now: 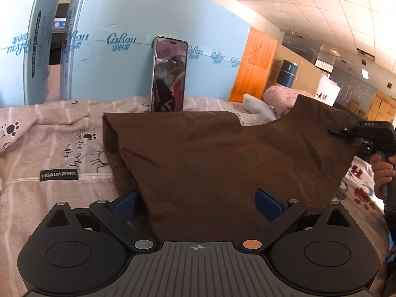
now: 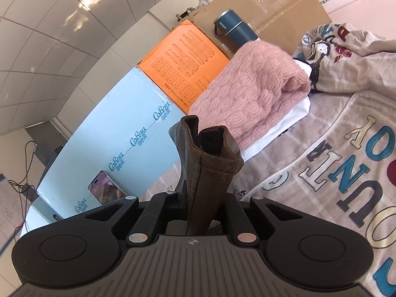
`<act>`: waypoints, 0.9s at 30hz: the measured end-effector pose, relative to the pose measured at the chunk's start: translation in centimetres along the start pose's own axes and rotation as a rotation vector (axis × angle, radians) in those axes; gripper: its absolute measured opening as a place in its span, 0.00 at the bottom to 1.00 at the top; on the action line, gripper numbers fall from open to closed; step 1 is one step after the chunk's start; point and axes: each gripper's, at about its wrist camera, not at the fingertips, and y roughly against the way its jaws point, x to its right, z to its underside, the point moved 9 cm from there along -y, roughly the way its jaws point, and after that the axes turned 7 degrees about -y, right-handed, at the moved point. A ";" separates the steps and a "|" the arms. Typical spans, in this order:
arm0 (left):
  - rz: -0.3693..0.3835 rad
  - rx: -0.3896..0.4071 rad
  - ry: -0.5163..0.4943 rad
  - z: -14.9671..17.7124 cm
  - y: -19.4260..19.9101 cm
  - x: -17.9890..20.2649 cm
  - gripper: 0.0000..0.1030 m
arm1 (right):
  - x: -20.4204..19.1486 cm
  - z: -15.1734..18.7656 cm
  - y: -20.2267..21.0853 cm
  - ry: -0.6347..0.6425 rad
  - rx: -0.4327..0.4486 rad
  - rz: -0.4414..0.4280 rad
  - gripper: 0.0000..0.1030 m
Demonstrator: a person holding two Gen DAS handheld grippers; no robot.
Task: Fold clothes
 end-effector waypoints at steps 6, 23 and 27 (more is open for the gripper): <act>-0.166 -0.051 -0.031 0.4 -0.3 -1.7 0.97 | -3.1 -0.1 0.0 0.073 0.008 -0.087 0.06; -0.195 -0.070 -0.026 0.6 -0.3 -2.3 0.98 | -16.0 11.5 -3.8 0.480 -0.320 -0.380 0.07; -0.187 -0.065 -0.011 0.6 -0.2 -2.4 0.98 | -16.1 15.8 -4.7 0.573 -0.434 -0.372 0.07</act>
